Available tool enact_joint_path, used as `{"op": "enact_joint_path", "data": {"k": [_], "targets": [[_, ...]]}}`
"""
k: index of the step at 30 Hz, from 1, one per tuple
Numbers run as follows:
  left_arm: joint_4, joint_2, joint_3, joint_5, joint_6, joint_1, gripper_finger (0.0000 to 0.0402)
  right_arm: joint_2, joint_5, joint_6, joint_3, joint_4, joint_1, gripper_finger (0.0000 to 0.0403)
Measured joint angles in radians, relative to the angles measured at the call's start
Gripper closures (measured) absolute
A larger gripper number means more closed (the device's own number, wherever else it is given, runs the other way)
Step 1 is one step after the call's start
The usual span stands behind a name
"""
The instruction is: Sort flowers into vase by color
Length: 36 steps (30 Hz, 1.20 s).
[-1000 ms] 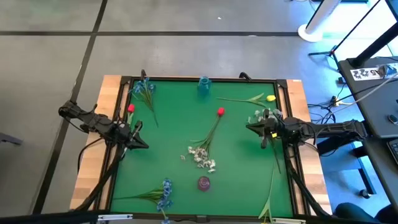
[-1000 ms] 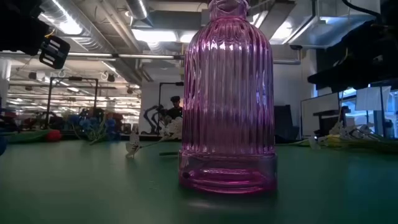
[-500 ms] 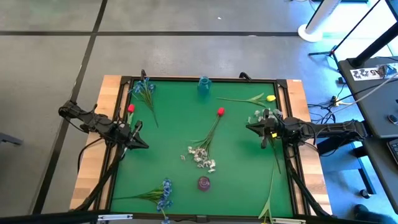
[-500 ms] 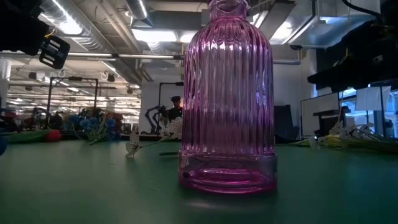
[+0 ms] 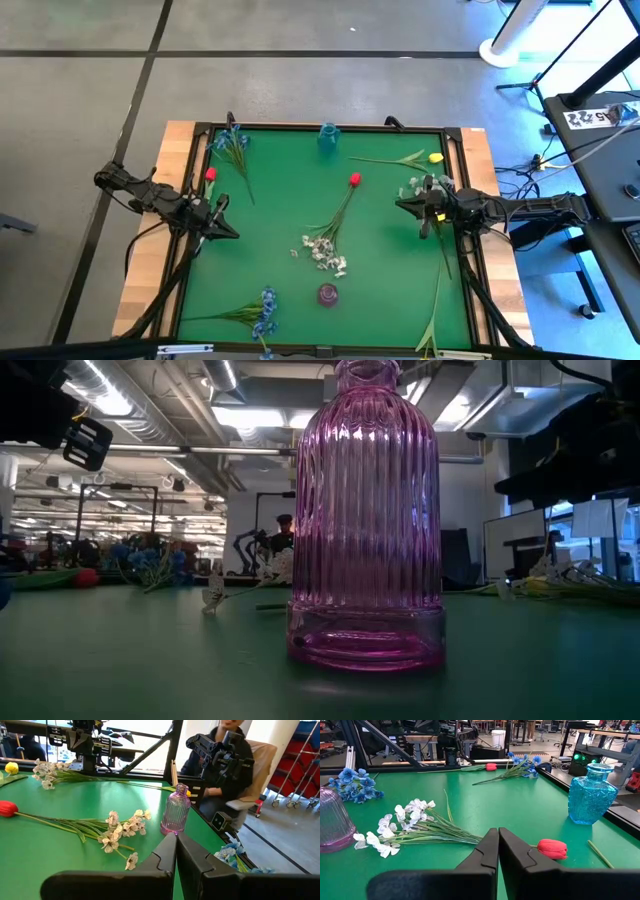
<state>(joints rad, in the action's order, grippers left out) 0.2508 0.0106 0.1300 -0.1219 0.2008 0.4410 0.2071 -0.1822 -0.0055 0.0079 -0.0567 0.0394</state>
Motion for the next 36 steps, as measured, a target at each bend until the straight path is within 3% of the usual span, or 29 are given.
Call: {"op": "enact_joint_path", "data": {"k": [34, 36], "targets": [[0.0, 0.0, 0.0, 0.0, 0.0, 0.0, 0.0392, 0.0, -0.001, -0.008, 0.0, -0.001, 0.0, 0.0391], [0.0, 0.0, 0.0, 0.0, 0.0, 0.0, 0.0392, 0.0, -0.053, -0.076, 0.0, -0.007, 0.0, 0.0391]]}}
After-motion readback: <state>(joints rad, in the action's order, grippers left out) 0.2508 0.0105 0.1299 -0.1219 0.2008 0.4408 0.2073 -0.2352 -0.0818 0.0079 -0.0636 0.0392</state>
